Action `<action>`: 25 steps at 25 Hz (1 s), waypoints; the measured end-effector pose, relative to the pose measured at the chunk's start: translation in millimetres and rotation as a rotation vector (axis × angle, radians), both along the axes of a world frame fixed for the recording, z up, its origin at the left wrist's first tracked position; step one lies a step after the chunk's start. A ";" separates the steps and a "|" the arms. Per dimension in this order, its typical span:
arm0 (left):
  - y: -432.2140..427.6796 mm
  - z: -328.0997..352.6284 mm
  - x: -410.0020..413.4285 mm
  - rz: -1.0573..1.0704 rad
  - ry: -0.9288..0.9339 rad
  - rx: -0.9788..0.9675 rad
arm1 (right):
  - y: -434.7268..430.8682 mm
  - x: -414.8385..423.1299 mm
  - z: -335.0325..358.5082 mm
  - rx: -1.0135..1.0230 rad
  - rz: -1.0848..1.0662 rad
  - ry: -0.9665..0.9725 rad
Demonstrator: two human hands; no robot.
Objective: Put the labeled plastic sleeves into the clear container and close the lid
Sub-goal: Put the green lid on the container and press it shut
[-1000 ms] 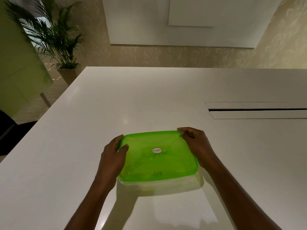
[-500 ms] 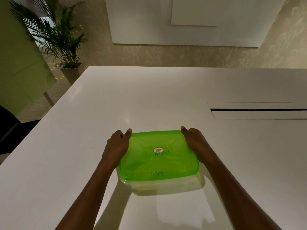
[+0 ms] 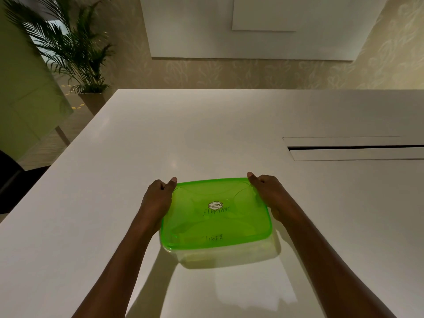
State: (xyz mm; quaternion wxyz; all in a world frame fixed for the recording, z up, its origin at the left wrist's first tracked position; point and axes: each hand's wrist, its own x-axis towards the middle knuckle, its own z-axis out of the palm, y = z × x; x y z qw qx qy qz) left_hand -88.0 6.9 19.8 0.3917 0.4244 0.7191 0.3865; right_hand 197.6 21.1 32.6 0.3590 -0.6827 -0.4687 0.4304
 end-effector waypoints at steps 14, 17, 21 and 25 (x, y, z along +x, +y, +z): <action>-15.6 22.5 67.7 -0.655 0.913 0.276 | -89.5 24.3 -11.4 -0.128 -0.039 0.117; -20.7 17.3 77.3 -0.689 0.996 0.257 | -111.6 21.1 -14.5 -0.136 -0.047 0.150; -24.6 13.9 78.6 -0.683 1.073 0.262 | -132.5 13.5 -13.7 -0.151 -0.014 0.254; -25.1 12.2 79.1 -0.684 1.083 0.277 | -142.4 10.5 -14.0 -0.063 -0.009 0.262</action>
